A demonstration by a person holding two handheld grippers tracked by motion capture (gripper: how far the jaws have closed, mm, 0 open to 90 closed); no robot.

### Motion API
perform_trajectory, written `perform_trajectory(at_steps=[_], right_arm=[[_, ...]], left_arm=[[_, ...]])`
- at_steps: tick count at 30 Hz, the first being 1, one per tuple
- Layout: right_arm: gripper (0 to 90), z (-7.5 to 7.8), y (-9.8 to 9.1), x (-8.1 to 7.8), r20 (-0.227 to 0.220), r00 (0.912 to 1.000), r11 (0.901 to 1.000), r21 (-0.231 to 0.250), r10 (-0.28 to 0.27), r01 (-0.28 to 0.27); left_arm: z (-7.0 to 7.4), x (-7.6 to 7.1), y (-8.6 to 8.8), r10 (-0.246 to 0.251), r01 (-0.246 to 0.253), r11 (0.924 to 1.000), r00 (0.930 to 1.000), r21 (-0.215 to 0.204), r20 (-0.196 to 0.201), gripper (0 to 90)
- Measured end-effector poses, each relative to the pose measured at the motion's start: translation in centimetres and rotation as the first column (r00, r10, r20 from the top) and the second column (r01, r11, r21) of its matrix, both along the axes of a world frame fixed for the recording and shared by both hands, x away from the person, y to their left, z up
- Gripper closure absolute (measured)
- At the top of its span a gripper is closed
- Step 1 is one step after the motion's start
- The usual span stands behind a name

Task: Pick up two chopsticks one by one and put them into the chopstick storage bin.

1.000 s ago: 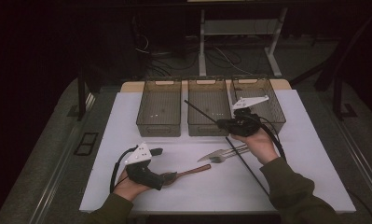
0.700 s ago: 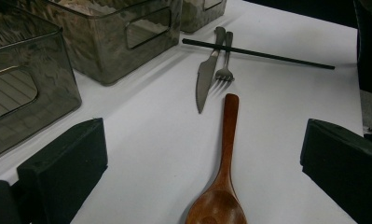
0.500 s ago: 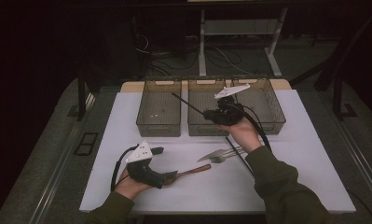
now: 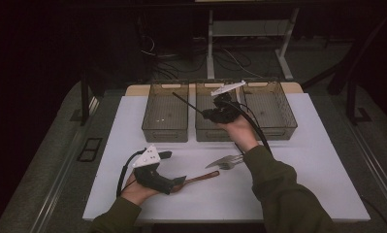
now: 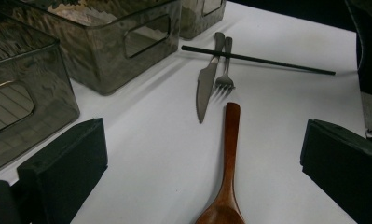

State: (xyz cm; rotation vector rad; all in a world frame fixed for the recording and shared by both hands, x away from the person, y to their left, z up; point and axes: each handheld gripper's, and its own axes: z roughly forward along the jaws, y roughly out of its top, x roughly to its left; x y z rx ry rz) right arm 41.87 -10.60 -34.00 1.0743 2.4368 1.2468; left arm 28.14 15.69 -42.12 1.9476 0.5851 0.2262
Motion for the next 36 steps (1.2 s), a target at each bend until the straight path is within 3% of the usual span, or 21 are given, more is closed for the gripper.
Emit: perform_trajectory(at_steps=[8, 20, 36], right_arm=[[84.7, -0.5, 2.9, 1.7, -0.02, 0.9998, 0.9998, -0.018, -0.004, 0.004], [84.7, -1.9, 7.3, 4.0, -0.066, 0.9975, 0.997, -0.074, -0.024, 0.019], [84.5, -3.3, 10.7, 5.5, -0.12, 0.9922, 0.993, -0.116, -0.033, 0.019]], left_arm=[[0.0, -0.1, 0.1, -0.001, 0.001, 0.9999, 1.0, 0.012, 0.006, 0.0], [0.0, 0.0, 0.3, 0.009, -0.009, 1.0, 0.9999, -0.003, 0.007, 0.0], [0.2, 0.1, 0.3, -0.008, 0.009, 0.9999, 0.9999, -0.013, 0.014, 0.0]])
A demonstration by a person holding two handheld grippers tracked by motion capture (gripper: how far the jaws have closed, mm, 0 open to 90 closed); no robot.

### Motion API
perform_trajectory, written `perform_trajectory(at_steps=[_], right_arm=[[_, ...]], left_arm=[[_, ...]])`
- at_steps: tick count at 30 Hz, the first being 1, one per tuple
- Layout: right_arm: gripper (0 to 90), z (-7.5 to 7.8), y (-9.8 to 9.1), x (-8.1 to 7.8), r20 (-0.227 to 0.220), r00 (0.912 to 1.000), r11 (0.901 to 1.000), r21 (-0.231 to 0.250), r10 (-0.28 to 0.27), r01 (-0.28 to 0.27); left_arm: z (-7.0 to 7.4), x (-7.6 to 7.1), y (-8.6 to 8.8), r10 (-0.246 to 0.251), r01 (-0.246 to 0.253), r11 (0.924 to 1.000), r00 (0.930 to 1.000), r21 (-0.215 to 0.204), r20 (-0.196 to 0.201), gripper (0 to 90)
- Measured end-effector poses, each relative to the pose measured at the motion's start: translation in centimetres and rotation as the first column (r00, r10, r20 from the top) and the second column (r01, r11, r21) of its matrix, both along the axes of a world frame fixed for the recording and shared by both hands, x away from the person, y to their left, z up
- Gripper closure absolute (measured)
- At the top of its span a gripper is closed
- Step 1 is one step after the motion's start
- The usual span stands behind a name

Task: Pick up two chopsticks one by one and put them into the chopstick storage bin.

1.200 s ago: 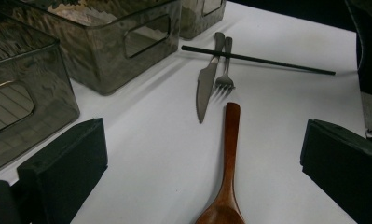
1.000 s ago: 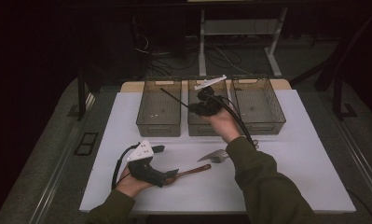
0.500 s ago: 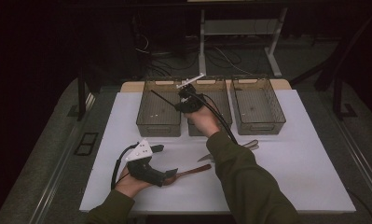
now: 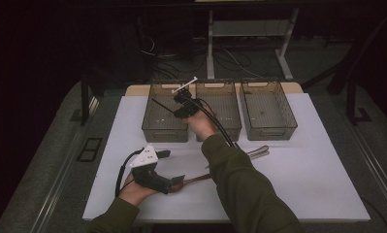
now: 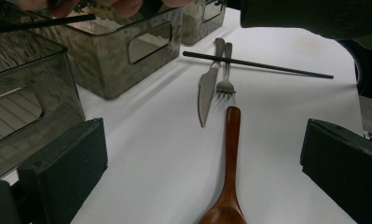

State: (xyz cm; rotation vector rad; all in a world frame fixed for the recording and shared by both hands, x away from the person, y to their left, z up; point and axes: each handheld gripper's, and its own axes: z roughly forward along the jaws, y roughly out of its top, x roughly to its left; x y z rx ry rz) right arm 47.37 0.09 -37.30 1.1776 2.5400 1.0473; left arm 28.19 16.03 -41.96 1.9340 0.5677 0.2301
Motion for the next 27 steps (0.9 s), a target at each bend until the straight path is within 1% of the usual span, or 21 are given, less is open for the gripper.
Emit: perform_trajectory(at_steps=[8, 11, 15, 18, 21, 24, 25, 26, 27], right_arm=[[83.8, -0.7, 0.4, 0.3, -0.015, 0.9999, 0.9997, -0.026, -0.004, 0.003], [83.9, -0.9, 0.7, 0.4, -0.027, 0.9996, 0.9999, -0.015, -0.001, 0.001], [83.7, -0.8, 1.3, 0.5, -0.024, 0.9997, 0.9999, -0.015, 0.006, -0.007], [76.4, -0.6, 1.6, 0.6, -0.012, 0.9999, 0.9999, -0.013, -0.001, 0.001], [70.6, -0.2, 1.4, 0.6, -0.005, 1.0, 1.0, 0.005, 0.007, -0.007], [66.4, 0.3, 1.1, 0.4, -0.003, 0.9999, 0.9994, 0.031, 0.016, -0.016], [62.0, 0.7, 0.8, 0.3, 0.004, 0.9997, 0.9982, 0.054, 0.025, -0.025], [60.2, 1.0, 0.6, 0.2, 0.007, 0.9995, 0.9973, 0.067, 0.031, -0.031], [60.2, 1.0, 0.6, 0.2, 0.007, 0.9995, 0.9973, 0.067, 0.031, -0.031]], left_arm=[[0.0, 0.1, -0.1, -0.007, 0.007, 1.0, 1.0, 0.003, 0.0, 0.0], [0.0, 0.1, -0.1, -0.006, 0.006, 1.0, 1.0, 0.001, 0.002, 0.0], [0.1, 0.1, -0.2, -0.006, 0.006, 1.0, 1.0, -0.002, 0.002, 0.0], [0.1, 0.1, -0.1, -0.008, 0.008, 1.0, 1.0, -0.001, 0.004, 0.0], [0.2, 0.1, 0.0, -0.005, 0.005, 1.0, 1.0, -0.004, 0.007, 0.0], [0.2, 0.1, 0.0, -0.003, 0.003, 1.0, 1.0, -0.003, 0.006, 0.0], [0.2, 0.1, 0.0, -0.005, 0.005, 1.0, 1.0, -0.001, 0.007, 0.0], [0.2, 0.0, 0.0, -0.004, 0.004, 1.0, 1.0, -0.001, 0.007, 0.0], [0.2, 0.0, 0.0, -0.005, 0.005, 1.0, 1.0, 0.001, 0.008, 0.0]])
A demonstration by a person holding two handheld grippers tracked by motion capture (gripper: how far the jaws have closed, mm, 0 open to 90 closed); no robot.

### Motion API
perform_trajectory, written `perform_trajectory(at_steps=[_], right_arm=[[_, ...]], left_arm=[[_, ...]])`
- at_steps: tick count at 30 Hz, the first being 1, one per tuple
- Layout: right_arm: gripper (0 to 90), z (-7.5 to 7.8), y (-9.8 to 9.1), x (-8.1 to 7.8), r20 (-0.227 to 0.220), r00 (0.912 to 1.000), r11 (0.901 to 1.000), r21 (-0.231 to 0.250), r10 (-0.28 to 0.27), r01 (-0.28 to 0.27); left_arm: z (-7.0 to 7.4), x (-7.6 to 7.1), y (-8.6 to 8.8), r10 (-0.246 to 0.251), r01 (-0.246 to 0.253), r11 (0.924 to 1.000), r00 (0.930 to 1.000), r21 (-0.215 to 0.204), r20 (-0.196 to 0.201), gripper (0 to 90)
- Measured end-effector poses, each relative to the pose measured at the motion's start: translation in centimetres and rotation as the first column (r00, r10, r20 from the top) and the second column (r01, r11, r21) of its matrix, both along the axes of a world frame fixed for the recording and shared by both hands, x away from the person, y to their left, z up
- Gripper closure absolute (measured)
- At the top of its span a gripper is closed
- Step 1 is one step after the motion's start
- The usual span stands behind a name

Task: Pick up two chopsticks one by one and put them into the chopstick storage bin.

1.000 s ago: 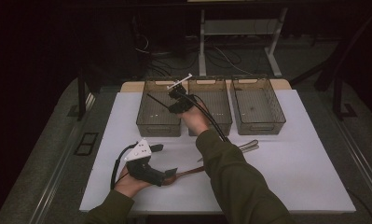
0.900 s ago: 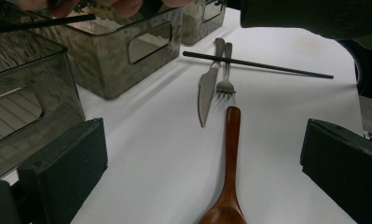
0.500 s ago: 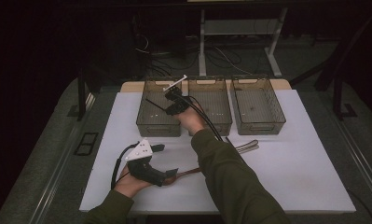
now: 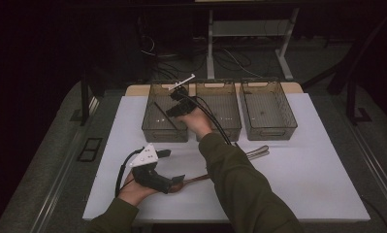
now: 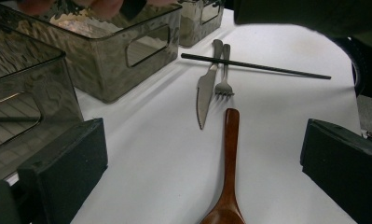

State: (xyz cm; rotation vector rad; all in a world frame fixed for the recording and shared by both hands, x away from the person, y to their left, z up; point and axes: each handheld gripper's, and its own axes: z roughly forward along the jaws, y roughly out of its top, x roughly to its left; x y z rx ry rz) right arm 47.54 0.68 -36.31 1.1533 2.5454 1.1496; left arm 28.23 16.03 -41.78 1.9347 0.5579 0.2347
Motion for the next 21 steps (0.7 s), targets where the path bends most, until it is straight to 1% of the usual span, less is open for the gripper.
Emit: perform_trajectory(at_steps=[2, 3, 4, 5, 6, 7, 8, 9, 12, 15, 17, 20, 21], right_arm=[[55.4, 0.7, -0.5, -0.3, 0.001, 0.9999, 0.9996, 0.024, 0.012, -0.012], [50.9, 1.4, -1.2, -0.8, 0.016, 0.9997, 0.9987, 0.047, 0.018, -0.019], [50.9, 1.4, -1.2, -0.8, 0.016, 0.9997, 0.9987, 0.047, 0.018, -0.019], [47.6, 2.0, -2.0, -1.2, 0.029, 0.9991, 0.9971, 0.069, 0.031, -0.033], [47.6, 2.0, -2.0, -1.2, 0.029, 0.9991, 0.9971, 0.069, 0.031, -0.033], [45.9, 2.2, -2.4, -1.4, 0.037, 0.9988, 0.9967, 0.073, 0.033, -0.035], [43.8, 2.7, -3.2, -1.8, 0.05, 0.9979, 0.9956, 0.082, 0.042, -0.046], [43.8, 2.7, -3.2, -1.8, 0.05, 0.9979, 0.9956, 0.082, 0.042, -0.046], [42.5, 3.0, -4.6, -2.2, 0.065, 0.9969, 0.9942, 0.095, 0.044, -0.051], [41.0, 3.1, -5.9, -2.7, 0.078, 0.9956, 0.9923, 0.108, 0.051, -0.059], [40.1, 3.1, -6.7, -3.0, 0.089, 0.9937, 0.9898, 0.119, 0.068, -0.078], [39.5, 3.2, -8.0, -3.7, 0.117, 0.9897, 0.9868, 0.13, 0.082, -0.097], [39.4, 3.3, -8.8, -4.3, 0.129, 0.9878, 0.9838, 0.145, 0.087, -0.106]], left_arm=[[0.0, 0.0, 0.0, 0.0, 0.0, 1.0, 1.0, 0.004, 0.004, 0.0], [0.0, 0.0, 0.1, -0.001, 0.001, 1.0, 1.0, 0.006, 0.004, 0.0], [0.0, 0.0, 0.1, -0.002, 0.002, 1.0, 1.0, 0.009, 0.008, 0.0], [0.0, 0.0, 0.1, 0.003, -0.003, 1.0, 1.0, 0.006, 0.001, 0.0], [0.0, -0.1, 0.1, 0.003, -0.003, 1.0, 1.0, 0.006, 0.0, 0.0], [0.0, -0.1, 0.1, 0.004, -0.004, 1.0, 1.0, 0.007, 0.001, 0.0], [0.0, -0.1, 0.1, 0.003, -0.003, 0.9999, 1.0, 0.011, 0.005, 0.0], [0.0, -0.1, 0.1, 0.004, -0.004, 0.9999, 1.0, 0.01, 0.004, 0.0], [0.0, -0.1, 0.0, 0.005, -0.005, 0.9998, 1.0, 0.018, 0.002, 0.0], [-0.1, -0.2, 0.1, 0.007, -0.007, 0.9998, 1.0, 0.02, 0.001, 0.0], [-0.1, -0.2, 0.2, 0.008, -0.008, 0.9998, 1.0, 0.019, -0.001, 0.0], [-0.1, -0.3, 0.3, 0.01, -0.01, 0.9996, 0.9999, 0.024, -0.002, 0.0], [-0.1, -0.3, 0.3, 0.01, -0.01, 0.9996, 1.0, 0.026, 0.0, 0.0]])
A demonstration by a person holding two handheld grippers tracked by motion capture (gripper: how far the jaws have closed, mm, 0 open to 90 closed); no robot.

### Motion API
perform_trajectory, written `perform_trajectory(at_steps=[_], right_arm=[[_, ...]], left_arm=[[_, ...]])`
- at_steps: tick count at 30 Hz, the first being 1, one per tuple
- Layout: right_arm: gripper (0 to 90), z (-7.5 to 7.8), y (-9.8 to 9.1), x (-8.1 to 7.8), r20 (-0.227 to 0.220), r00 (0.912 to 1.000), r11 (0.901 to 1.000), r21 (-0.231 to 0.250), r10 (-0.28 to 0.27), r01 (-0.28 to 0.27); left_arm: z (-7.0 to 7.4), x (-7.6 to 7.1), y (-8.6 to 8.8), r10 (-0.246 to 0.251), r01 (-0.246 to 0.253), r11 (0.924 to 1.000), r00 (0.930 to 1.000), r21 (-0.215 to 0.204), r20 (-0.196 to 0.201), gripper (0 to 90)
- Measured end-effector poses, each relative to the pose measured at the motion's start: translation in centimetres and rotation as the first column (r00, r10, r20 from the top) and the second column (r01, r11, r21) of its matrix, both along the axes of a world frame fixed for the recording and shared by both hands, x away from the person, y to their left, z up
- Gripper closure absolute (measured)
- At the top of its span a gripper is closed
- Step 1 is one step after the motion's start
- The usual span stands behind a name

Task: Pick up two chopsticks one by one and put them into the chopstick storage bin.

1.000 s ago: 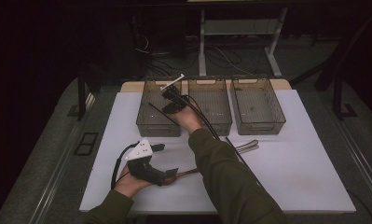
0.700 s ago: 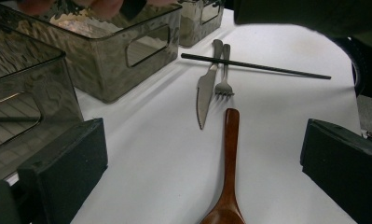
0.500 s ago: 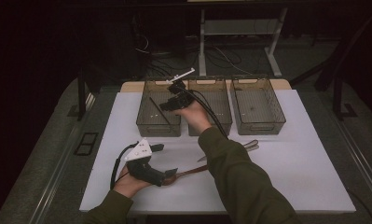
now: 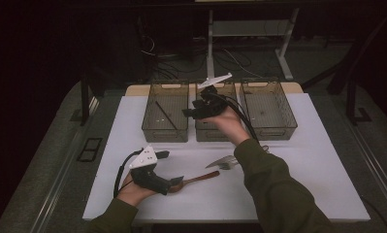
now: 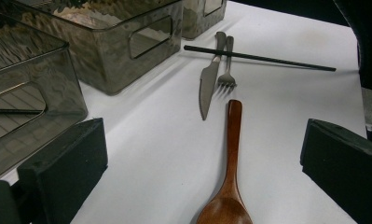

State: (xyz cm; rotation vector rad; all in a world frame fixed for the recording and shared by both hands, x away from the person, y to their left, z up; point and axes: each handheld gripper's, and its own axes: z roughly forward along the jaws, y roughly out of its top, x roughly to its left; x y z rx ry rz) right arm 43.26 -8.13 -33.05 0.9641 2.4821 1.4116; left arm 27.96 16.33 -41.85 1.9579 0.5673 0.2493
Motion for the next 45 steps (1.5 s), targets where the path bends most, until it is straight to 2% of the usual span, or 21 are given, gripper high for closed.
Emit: perform_trajectory(at_steps=[8, 15, 25, 36, 45], right_arm=[[39.5, 0.2, -2.8, -2.0, 0.022, 0.9997, 0.9999, 0.013, 0.009, -0.009], [38.8, 0.0, -5.6, -4.3, 0.04, 0.9991, 0.9996, 0.021, 0.017, -0.018], [38.1, -1.2, -9.4, -6.7, 0.043, 0.9991, 0.999, 0.045, 0.0, -0.002], [37.3, -2.8, -12.6, -8.4, 0.032, 0.9989, 0.9974, 0.065, -0.033, 0.031], [36.9, -4.0, -15.4, -10.4, 0.045, 0.9972, 0.9978, 0.034, -0.059, 0.057]], left_arm=[[-0.2, -0.1, 0.0, 0.008, -0.008, 1.0, 0.9999, 0.0, -0.01, 0.0], [-0.4, 0.0, 0.0, 0.011, -0.011, 0.9997, 0.9999, 0.02, -0.009, 0.0], [-0.6, 0.2, 0.4, 0.022, -0.022, 0.9996, 0.9996, 0.018, -0.015, 0.0], [-0.6, 0.1, 0.3, 0.018, -0.018, 0.9997, 0.9996, 0.018, -0.019, 0.0], [-0.6, 0.1, 0.3, 0.023, -0.022, 0.9996, 0.9996, 0.017, -0.018, 0.0]])
